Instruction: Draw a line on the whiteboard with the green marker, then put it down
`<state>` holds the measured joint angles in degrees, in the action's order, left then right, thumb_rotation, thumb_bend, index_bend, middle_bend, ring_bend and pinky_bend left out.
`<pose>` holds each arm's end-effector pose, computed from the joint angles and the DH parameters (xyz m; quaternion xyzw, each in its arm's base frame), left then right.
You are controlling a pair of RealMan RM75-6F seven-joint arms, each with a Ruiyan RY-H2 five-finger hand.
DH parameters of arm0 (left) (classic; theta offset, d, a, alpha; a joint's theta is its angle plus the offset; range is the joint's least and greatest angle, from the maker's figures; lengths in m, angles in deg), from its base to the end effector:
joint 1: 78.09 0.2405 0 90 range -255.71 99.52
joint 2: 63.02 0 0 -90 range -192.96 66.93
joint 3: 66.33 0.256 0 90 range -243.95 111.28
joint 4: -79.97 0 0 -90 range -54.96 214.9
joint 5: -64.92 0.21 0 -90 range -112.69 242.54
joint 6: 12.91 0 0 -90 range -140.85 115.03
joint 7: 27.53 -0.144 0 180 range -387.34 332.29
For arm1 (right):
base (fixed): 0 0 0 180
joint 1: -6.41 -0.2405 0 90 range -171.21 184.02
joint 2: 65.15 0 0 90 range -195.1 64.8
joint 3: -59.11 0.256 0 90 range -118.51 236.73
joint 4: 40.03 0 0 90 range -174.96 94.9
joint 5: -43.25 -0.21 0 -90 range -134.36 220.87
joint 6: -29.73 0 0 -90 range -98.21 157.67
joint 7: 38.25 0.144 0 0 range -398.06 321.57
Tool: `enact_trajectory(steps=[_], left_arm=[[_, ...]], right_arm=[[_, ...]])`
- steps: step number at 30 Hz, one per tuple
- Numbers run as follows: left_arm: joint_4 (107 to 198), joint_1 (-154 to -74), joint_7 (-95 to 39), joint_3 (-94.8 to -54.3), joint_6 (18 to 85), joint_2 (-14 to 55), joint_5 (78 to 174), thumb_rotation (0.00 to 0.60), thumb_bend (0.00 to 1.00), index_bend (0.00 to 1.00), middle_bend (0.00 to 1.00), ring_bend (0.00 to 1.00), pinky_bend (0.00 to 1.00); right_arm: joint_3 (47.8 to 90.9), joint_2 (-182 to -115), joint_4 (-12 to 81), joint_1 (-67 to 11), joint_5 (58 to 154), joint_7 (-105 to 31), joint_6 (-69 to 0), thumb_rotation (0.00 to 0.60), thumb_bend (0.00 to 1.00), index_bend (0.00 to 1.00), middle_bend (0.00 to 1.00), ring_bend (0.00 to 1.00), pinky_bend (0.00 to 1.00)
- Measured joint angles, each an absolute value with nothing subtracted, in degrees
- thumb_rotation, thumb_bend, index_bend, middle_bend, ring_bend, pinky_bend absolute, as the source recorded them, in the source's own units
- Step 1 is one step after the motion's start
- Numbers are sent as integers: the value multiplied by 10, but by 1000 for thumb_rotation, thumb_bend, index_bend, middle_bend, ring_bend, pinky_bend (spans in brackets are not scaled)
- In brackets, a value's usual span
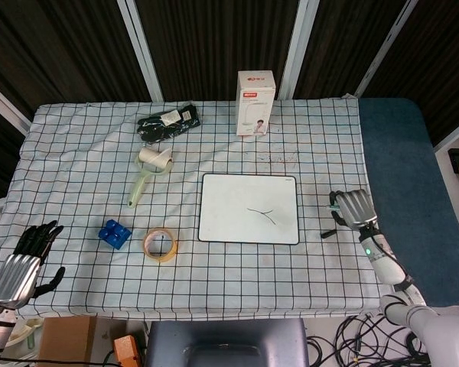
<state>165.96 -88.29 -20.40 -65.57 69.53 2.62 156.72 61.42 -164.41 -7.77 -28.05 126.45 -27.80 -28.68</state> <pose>-0.3087 0.1974 0.1408 -0.6525 -0.3815 -0.4046 0.5148 -0.3211 -0.3748 0.0259 0.7266 -0.3018 0.2940 0.5428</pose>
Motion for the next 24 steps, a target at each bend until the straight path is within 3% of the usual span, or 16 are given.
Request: enact_trajectory(steps=[9,13,17,24], left_arm=[[1659,-882,-199,-657,699,25,1566,600,400,0,0,0,0],[1660,-879,-198,-657,703,24,1566,600,400,0,0,0,0],[1661,-876,-200,-658,710,23,1567,600,401,0,0,0,0],[1659,-871,-201,-661,722,23,1568,600,401,0,0,0,0]], right_arm=[[610,-1639,-81,-271,1272,-237,-278,600,376,199,312,248,477],[617,-1622,-54,-262,1271,-225,-308,600,336,24,207,167,386],[627,-1590,8,-247,1269,-222,-349,600,322,0,121,83,277],[630,-1491,230,-178,1247,-303,-437,600,321,12,68,16,121]])
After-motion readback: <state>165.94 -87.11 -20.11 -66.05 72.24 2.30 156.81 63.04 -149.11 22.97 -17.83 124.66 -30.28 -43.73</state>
